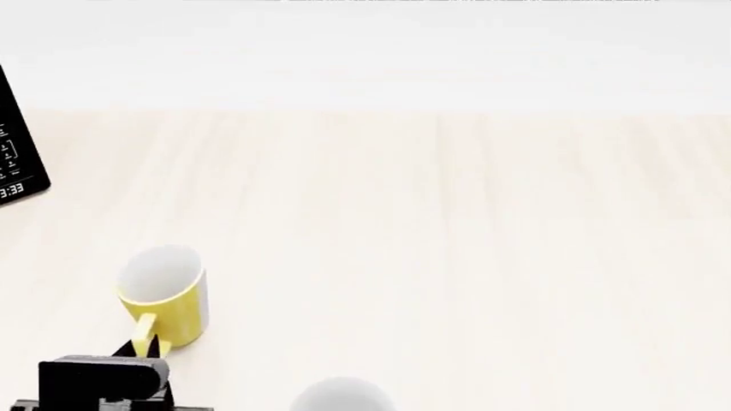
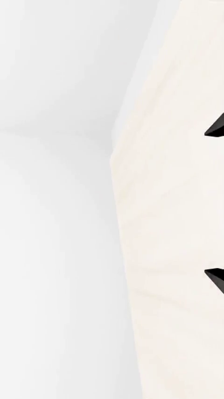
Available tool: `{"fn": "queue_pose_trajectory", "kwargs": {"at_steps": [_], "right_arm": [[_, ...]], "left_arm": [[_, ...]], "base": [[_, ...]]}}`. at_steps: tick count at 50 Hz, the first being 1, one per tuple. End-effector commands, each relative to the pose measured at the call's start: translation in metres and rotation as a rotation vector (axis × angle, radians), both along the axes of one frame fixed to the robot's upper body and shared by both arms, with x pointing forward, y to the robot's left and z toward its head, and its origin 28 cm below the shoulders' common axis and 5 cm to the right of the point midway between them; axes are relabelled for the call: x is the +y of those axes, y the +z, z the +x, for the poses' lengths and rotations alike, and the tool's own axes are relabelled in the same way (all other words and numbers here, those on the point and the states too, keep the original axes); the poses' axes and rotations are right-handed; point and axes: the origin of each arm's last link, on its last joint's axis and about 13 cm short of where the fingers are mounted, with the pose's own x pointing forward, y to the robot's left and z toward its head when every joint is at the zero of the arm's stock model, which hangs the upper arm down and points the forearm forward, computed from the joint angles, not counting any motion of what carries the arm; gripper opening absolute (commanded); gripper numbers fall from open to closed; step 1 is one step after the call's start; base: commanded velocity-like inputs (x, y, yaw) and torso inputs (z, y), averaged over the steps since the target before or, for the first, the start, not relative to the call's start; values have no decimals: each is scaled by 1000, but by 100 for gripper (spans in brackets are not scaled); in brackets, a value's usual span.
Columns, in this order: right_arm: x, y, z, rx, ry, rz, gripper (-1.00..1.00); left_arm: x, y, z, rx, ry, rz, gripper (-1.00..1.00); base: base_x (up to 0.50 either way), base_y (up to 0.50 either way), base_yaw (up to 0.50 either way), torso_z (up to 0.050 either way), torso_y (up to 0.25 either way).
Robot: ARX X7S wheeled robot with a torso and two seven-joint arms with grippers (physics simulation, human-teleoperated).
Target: Put the yellow and white mug to the front of the white mug.
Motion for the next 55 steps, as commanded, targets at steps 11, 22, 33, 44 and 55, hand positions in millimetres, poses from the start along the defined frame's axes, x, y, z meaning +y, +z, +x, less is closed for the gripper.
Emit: {"fn": "queue_pose_trajectory", "kwargs": {"at_steps": [11, 22, 33, 44, 55], "right_arm": [[-1, -2, 0, -2, -3, 12, 100], [-5, 1, -4, -7, -22, 11, 100], [-6, -3, -4, 1, -24, 12, 100], [-7, -2, -6, -1, -28, 11, 100], [-7, -1, -7, -3, -27, 11, 100]], "left_arm": [[24, 51, 67, -140, -726, 33, -100], [51, 140, 113, -5, -1056, -192, -100], [54, 163, 118, 6, -1081, -167, -100], [37, 156, 118, -13, -1117, -170, -100], [15, 162, 112, -8, -1191, -103, -100]], "base": [[0, 0, 0, 0, 0], [0, 0, 0, 0, 0], [0, 0, 0, 0, 0], [0, 0, 0, 0, 1], [0, 0, 0, 0, 0]]}}
